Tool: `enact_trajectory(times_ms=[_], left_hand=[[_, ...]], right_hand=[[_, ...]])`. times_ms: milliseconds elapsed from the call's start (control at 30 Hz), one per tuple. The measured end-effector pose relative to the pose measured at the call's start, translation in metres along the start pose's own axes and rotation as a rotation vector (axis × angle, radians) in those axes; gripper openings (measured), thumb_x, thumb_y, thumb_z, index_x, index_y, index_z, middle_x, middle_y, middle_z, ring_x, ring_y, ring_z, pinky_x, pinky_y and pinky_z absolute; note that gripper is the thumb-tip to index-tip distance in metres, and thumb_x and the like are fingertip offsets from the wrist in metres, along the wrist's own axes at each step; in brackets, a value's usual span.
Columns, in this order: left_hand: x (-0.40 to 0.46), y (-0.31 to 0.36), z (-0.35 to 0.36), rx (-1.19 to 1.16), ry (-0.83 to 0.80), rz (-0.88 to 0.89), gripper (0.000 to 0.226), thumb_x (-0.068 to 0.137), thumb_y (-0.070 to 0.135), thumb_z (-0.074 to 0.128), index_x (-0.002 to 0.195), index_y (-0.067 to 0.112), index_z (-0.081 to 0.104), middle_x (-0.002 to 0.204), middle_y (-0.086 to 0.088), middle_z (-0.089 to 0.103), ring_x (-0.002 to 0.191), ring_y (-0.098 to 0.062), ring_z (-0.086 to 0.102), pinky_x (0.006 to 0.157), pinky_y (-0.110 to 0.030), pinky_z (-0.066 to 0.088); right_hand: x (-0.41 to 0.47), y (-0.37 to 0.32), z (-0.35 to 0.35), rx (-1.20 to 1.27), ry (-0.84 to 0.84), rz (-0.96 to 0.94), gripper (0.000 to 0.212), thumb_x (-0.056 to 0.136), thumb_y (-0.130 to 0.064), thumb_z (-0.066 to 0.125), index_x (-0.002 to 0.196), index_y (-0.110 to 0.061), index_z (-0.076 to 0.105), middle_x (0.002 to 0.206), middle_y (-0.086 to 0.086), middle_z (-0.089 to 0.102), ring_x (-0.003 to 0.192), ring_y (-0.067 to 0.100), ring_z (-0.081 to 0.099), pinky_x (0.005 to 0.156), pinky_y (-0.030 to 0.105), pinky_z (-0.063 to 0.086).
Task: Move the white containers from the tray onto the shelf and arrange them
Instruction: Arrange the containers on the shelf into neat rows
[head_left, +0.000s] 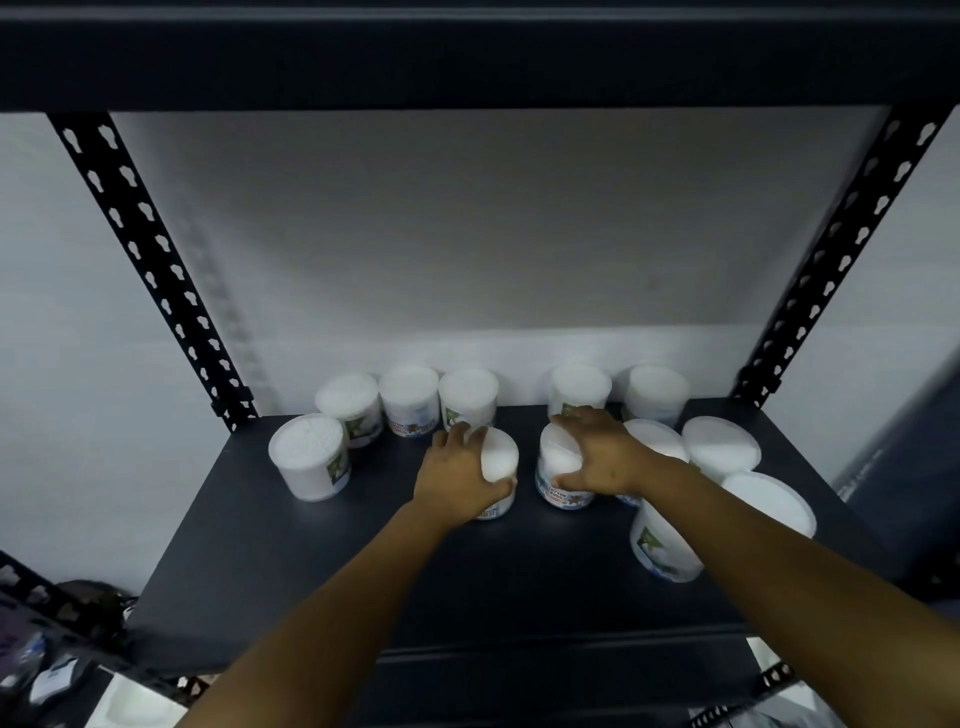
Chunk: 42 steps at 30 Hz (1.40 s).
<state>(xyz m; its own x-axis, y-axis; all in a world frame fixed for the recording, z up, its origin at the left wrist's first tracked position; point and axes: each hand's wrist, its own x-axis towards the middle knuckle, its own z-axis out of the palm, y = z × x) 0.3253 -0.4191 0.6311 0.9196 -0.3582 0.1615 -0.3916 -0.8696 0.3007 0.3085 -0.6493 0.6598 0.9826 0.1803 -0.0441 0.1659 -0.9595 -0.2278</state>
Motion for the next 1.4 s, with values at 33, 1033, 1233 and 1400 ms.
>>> enact_trajectory(times_ms=[33, 1033, 1233, 1400], left_hand=[[-0.001, 0.003, 0.002, -0.007, -0.001, 0.0, 0.081, 0.074, 0.059, 0.063, 0.139, 0.018, 0.04, 0.139, -0.006, 0.041, 0.119, -0.03, 0.041, 0.1, -0.037, 0.036], [-0.01, 0.017, 0.01, -0.157, -0.063, -0.032, 0.074, 0.082, 0.053, 0.057, 0.144, 0.019, 0.034, 0.153, -0.007, 0.028, 0.137, -0.026, 0.028, 0.112, -0.038, 0.026], [-0.013, 0.019, 0.008, -0.152, -0.058, -0.028, 0.074, 0.083, 0.054, 0.058, 0.144, 0.019, 0.033, 0.153, -0.007, 0.029, 0.136, -0.026, 0.029, 0.112, -0.037, 0.025], [-0.016, 0.021, 0.008, -0.09, -0.009, -0.026, 0.078, 0.08, 0.061, 0.057, 0.143, 0.021, 0.034, 0.152, -0.006, 0.03, 0.135, -0.025, 0.031, 0.112, -0.038, 0.027]], right_hand=[[-0.001, 0.0, 0.001, -0.015, 0.006, 0.0, 0.093, 0.07, -0.05, 0.074, 0.146, -0.018, 0.031, 0.148, 0.009, 0.033, 0.133, 0.027, 0.033, 0.111, 0.036, 0.028], [-0.02, 0.013, 0.002, 0.017, -0.032, -0.013, 0.088, 0.071, -0.046, 0.071, 0.145, -0.016, 0.033, 0.149, 0.007, 0.032, 0.132, 0.026, 0.035, 0.11, 0.034, 0.03], [-0.02, 0.013, 0.001, 0.023, -0.034, -0.024, 0.088, 0.071, -0.046, 0.071, 0.144, -0.016, 0.033, 0.149, 0.007, 0.033, 0.132, 0.026, 0.036, 0.11, 0.033, 0.03], [-0.023, 0.012, 0.003, 0.013, 0.016, -0.053, 0.091, 0.072, -0.053, 0.07, 0.145, -0.016, 0.032, 0.154, 0.005, 0.027, 0.137, 0.024, 0.03, 0.113, 0.032, 0.023]])
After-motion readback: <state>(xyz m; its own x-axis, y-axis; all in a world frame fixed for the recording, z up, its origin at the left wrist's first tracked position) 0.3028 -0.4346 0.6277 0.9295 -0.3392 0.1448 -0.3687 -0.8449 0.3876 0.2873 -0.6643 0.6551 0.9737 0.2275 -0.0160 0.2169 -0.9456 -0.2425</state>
